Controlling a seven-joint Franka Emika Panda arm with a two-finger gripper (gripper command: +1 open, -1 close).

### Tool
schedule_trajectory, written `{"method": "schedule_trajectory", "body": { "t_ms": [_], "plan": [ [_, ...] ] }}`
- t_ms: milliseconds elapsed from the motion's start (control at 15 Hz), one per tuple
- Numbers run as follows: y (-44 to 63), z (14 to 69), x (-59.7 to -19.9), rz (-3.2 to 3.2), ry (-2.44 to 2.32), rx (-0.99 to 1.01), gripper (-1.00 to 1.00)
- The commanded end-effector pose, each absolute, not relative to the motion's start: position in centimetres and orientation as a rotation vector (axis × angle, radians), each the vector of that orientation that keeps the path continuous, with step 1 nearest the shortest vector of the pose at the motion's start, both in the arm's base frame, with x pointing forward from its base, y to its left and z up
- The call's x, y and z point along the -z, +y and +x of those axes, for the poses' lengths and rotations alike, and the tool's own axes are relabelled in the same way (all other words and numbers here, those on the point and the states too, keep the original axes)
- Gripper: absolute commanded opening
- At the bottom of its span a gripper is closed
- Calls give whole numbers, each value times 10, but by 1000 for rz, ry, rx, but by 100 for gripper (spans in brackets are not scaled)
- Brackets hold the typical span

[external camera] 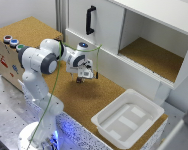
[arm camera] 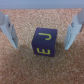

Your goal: Put the grasped purple block inside the right cabinet

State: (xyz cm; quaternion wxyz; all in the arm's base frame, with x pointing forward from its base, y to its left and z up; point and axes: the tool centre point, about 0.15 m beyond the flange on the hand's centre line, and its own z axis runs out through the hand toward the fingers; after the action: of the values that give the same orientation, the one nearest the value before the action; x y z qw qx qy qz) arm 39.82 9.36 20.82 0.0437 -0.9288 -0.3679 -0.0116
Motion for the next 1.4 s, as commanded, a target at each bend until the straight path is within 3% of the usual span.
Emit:
{"method": "schedule_trajectory", "body": {
  "t_ms": [0,267,467,1333],
  "plan": [
    [95,402,-208,-2840,-1136,8,-100],
    [95,404,-208,-2907,-1007,32,-100],
    [81,402,-233,-2956,-835,68,-100],
    [-99,471,-460,-3162,-140,390,-100]
  ]
}}
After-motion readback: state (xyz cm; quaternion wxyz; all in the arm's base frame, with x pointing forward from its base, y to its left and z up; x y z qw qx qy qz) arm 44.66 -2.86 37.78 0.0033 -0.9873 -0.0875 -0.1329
